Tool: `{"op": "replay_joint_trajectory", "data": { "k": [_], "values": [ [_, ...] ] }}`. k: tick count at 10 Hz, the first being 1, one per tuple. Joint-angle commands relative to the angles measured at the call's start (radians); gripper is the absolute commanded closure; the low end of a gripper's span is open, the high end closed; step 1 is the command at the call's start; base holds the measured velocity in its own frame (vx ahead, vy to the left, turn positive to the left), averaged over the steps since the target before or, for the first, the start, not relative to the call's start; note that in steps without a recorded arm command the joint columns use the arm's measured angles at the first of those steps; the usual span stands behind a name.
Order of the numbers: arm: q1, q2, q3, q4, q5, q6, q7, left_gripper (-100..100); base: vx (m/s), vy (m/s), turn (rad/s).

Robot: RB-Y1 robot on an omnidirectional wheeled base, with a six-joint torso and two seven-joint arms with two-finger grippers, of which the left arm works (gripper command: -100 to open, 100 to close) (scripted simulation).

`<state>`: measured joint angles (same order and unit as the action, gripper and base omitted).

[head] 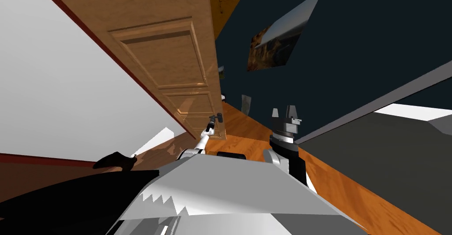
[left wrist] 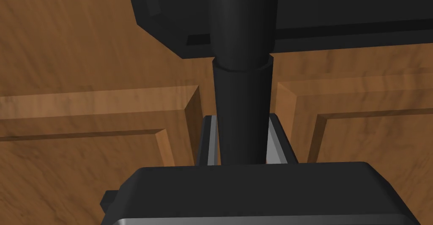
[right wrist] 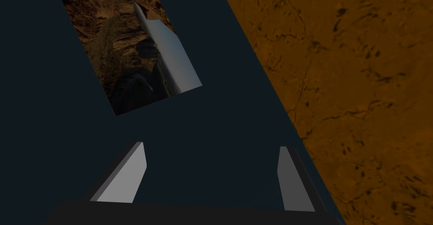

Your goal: Push the door open

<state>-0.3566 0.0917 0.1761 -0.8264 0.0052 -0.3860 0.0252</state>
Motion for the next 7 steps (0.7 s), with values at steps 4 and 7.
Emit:
{"op": "replay_joint_trajectory", "data": {
  "k": [4,7],
  "values": [
    [-0.004,-0.004,0.045,-0.008,0.01,0.003,-0.014,100,0.166,-0.131,0.077],
    [0.004,0.012,0.07,-0.01,0.016,0.004,-0.017,100,0.128,-0.064,0.063]
  ]
}}
